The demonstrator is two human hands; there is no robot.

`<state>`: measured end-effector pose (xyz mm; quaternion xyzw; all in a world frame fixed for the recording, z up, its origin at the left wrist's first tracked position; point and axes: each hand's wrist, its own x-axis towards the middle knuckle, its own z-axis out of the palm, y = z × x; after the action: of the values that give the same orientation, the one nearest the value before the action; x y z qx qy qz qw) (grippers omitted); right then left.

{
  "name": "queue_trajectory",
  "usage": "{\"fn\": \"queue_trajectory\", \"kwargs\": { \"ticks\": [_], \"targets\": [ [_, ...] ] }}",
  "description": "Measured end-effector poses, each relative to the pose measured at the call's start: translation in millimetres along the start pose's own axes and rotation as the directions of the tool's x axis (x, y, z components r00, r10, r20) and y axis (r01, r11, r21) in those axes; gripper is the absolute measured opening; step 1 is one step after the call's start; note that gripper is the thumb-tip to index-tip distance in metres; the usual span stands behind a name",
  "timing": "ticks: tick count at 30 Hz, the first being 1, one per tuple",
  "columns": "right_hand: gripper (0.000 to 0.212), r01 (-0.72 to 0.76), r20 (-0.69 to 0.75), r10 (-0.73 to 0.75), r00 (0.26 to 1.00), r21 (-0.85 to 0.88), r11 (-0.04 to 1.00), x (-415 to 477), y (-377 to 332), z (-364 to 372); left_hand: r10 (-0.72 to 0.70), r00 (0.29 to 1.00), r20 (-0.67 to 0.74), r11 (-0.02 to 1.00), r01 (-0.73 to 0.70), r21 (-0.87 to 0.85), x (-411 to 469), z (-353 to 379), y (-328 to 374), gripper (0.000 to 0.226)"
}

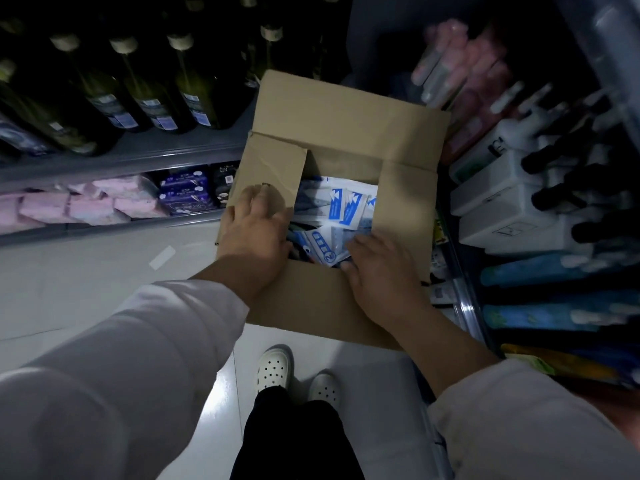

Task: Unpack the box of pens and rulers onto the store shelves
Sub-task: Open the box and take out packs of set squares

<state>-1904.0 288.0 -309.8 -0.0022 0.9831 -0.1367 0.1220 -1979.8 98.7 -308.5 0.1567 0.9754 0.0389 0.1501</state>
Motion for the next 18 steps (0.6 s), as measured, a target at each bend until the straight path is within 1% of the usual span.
{"fn": "queue_trajectory", "kwargs": {
  "ticks": [2,3,5,7,8,9,11,13,14,16,18],
  "targets": [
    [0.046,-0.016,0.055,0.018,0.998,-0.034,0.999,0,-1,1,0.003,1.000,-0.014,1.000,-0.003,-0.013,-1,-6,-3,0.062],
    [0.047,-0.024,0.058,0.026,0.998,-0.039,0.999,-1,-2,1,0.009,1.000,-0.028,1.000,-0.010,-0.016,-3,-10,-3,0.063],
    [0.052,-0.035,0.032,0.036,0.999,-0.017,0.999,-1,-11,-1,0.025,0.998,-0.054,1.000,-0.026,-0.016,-8,-19,-1,0.065],
    [0.052,-0.028,-0.017,0.029,0.999,0.020,0.999,5,-26,-3,0.059,0.995,-0.085,0.998,-0.061,-0.020,-12,-30,1,0.065],
    [0.048,-0.018,-0.040,0.020,0.999,0.046,0.999,7,-34,-4,0.083,0.989,-0.119,0.996,-0.088,-0.033,-13,-34,1,0.063],
    [0.044,0.020,-0.070,-0.014,0.997,0.074,0.997,14,-53,-9,0.093,0.979,-0.181,0.995,-0.100,-0.030,-17,-44,-11,0.058],
    [0.040,0.073,-0.118,-0.057,0.991,0.133,0.989,21,-78,-13,0.135,0.943,-0.303,0.991,-0.129,0.039,-22,-53,-29,0.047],
    [0.044,0.089,-0.123,-0.071,0.990,0.148,0.985,25,-85,-13,0.141,0.921,-0.364,0.987,-0.100,0.128,-25,-55,-42,0.044],
    [0.045,0.074,-0.123,-0.056,0.991,0.145,0.987,24,-84,-13,0.132,0.919,-0.372,0.984,-0.076,0.162,-26,-56,-46,0.045],
    [0.044,0.038,-0.140,-0.018,0.990,0.140,0.989,24,-78,-11,0.065,0.944,-0.322,0.980,0.001,0.200,-31,-59,-53,0.049],
    [0.051,0.009,-0.087,0.003,0.996,0.141,0.990,26,-79,-12,-0.095,0.983,-0.154,0.960,0.131,0.248,-33,-58,-65,0.050]
  ]
}}
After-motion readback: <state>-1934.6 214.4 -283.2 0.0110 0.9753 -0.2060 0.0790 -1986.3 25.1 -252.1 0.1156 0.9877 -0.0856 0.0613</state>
